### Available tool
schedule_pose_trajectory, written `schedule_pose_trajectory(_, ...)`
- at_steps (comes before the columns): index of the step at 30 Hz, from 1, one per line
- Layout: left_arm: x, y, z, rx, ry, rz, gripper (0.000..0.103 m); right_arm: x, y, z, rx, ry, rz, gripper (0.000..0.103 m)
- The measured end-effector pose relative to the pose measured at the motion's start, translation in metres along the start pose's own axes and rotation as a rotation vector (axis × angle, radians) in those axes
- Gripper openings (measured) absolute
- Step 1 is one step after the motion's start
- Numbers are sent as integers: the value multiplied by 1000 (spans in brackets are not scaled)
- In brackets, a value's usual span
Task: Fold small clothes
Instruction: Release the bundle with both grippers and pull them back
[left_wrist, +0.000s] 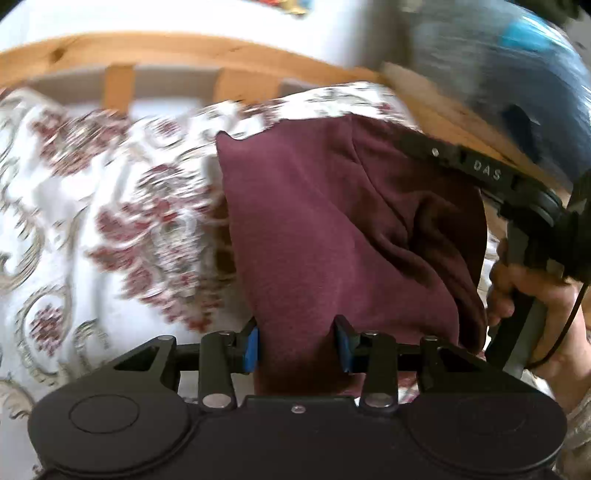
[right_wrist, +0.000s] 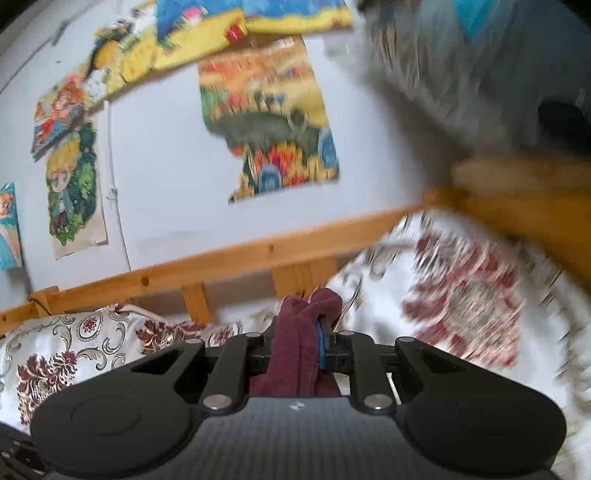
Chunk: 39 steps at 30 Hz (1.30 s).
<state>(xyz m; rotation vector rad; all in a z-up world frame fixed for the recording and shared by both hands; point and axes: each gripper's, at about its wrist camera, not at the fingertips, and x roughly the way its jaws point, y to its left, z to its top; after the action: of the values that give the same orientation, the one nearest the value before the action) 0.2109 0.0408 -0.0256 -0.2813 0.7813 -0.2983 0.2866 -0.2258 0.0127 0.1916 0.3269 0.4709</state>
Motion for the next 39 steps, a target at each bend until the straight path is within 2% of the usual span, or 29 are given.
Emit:
schedule_pose_trajectory(3, 11, 15, -3, -36, 36, 39, 43, 28, -8, -14, 22, 73, -85, 20)
schedule_pose_trajectory(6, 14, 23, -6, -71, 50, 35, 44, 38, -23, -30, 71, 120, -163, 20)
schedule_pose_trajectory(11, 16, 17, -4, -44, 65, 56, 48, 30, -37, -41, 97, 130, -196, 27)
schedule_pose_trajectory(16, 15, 8, -5, -2, 65, 92, 53, 17, -32, -50, 56, 132, -243, 56)
schedule_pose_trajectory(20, 12, 4, -6, 17, 51, 118, 59, 2, -25, -48, 14, 114, -256, 74)
schedule_pose_trajectory(22, 9, 2, -6, 19, 43, 131, 66, -8, -20, -46, -15, 90, -270, 94)
schedule_pose_trajectory(24, 6, 1, -5, 13, 27, 151, 74, -17, -15, -43, -35, 63, -283, 100)
schedule_pose_trajectory(28, -3, 1, -1, -8, -23, 187, 91, -34, -9, -40, -36, 30, -286, 103)
schedule_pose_trajectory(36, -31, -4, 1, -71, -116, 285, 101, -56, 7, -33, -63, -38, -292, 103)
schedule_pose_trajectory(39, -43, -10, 1, -69, -161, 308, 101, -63, 14, -28, -82, -49, -283, 103)
